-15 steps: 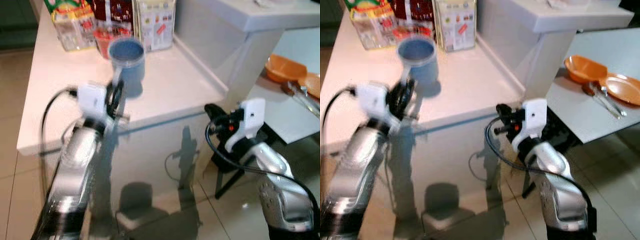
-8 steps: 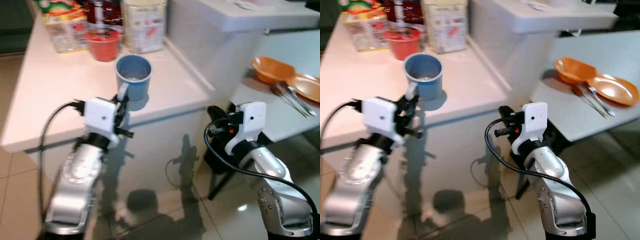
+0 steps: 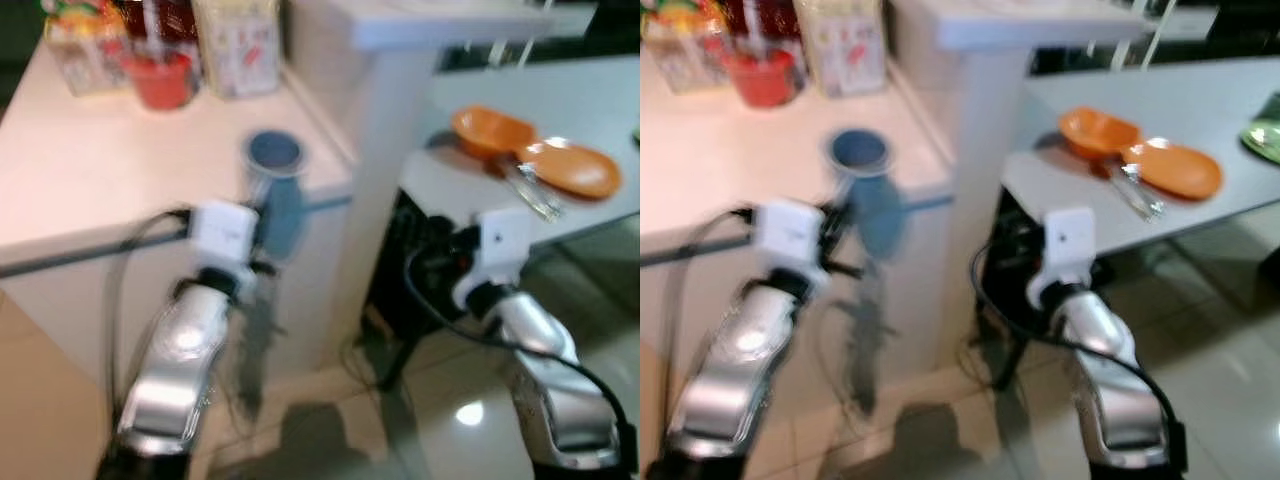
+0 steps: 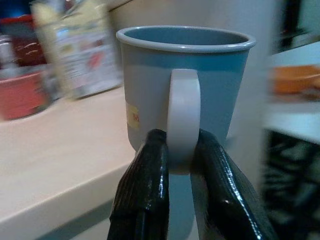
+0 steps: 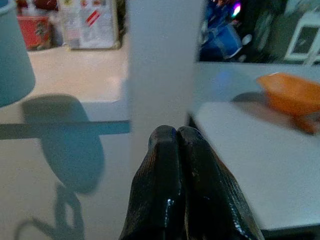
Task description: Setting the table
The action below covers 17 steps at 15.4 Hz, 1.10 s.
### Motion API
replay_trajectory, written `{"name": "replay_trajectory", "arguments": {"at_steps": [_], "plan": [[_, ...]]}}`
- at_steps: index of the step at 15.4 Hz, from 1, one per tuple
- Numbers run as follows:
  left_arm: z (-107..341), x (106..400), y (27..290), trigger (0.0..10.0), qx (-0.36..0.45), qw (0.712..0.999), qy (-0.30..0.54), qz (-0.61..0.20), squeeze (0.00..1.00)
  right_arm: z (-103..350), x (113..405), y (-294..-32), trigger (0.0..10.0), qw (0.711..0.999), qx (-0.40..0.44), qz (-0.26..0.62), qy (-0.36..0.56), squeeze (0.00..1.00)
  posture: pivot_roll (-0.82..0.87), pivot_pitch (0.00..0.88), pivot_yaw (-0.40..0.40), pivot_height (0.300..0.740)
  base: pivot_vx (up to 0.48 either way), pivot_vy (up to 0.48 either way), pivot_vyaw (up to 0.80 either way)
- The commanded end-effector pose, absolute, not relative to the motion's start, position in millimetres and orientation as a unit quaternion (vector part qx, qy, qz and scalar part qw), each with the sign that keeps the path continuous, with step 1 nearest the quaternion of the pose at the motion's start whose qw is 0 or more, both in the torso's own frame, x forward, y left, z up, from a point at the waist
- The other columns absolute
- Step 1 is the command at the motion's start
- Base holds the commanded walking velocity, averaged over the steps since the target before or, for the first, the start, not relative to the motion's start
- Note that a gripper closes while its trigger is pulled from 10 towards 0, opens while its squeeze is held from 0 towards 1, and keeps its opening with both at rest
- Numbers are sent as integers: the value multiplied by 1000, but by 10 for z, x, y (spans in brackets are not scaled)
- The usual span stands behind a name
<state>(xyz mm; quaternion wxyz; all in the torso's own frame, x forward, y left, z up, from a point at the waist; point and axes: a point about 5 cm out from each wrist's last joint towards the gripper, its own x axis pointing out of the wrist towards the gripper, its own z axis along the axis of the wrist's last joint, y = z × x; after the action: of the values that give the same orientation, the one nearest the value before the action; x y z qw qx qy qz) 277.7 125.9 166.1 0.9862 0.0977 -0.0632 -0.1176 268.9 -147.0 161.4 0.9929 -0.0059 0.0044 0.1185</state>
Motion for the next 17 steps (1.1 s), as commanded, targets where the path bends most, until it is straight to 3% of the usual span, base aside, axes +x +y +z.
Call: {"name": "replay_trajectory", "arguments": {"at_steps": [1,12,17], "plan": [[1693,2824,1311,10000,110,986,-72,-102,0,1653,2714,-1442,10000,992,-15,125,-5,0,3,0,-34,740,0,-465,0],[1729,2898,1294,10000,107,986,-85,-98,0,1622,2803,-1495,10000,994,-23,110,-2,0,14,0,-45,740,0,-465,0],[1869,2969,1271,10000,80,986,-121,-80,0,1637,2797,-1587,10000,996,-11,92,2,0,1,0,-42,740,0,0,0]]}}
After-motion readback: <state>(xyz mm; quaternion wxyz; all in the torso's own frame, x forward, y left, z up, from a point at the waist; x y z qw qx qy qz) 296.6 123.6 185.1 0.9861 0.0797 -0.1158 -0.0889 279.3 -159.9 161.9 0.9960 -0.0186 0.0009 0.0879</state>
